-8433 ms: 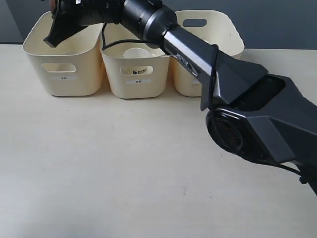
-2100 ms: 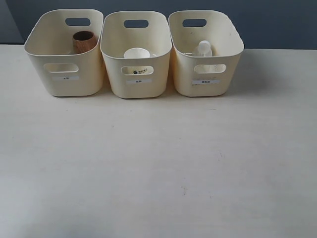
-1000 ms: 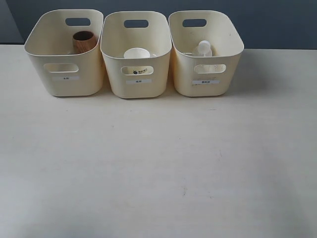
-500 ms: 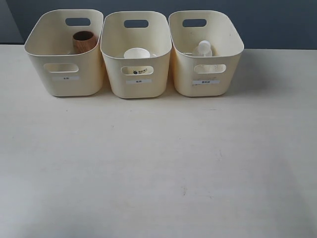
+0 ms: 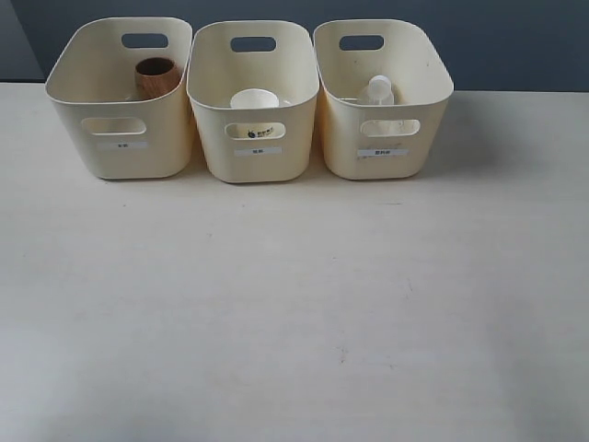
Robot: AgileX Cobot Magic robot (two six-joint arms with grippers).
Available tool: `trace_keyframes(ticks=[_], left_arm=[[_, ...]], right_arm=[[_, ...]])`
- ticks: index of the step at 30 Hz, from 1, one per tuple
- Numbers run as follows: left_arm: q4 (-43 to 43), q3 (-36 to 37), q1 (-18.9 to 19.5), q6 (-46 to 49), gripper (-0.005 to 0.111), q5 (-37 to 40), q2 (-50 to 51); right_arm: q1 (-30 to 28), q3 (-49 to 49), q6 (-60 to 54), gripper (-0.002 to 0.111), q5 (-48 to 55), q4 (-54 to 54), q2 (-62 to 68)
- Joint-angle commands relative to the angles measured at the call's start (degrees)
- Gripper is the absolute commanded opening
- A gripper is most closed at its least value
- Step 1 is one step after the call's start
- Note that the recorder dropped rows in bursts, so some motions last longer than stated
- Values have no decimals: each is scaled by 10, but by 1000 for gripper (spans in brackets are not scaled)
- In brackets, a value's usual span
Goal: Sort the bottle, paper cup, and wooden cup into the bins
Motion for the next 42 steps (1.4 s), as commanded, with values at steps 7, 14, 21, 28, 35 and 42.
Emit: trace_keyframes(ticks=[7,14,21,28,35,42], left_arm=[[0,-3,1,-3,0,-3,2],[0,-3,1,-3,0,-3,2],[0,-3,1,-3,0,-3,2],[0,-3,1,-3,0,-3,2],[0,-3,1,-3,0,-3,2],[0,-3,1,-3,0,-3,2]], right_arm=[[27,1,-3,-1,-28,-3,-3],[50,1,-121,-1,21,79,-3],[55,1,-476,-1,37,385,-3],[55,1,-486,-1,16,381,-3],[7,1,-488,-1,23,376,-3],[-4,1,-488,-1,25,385,-3]])
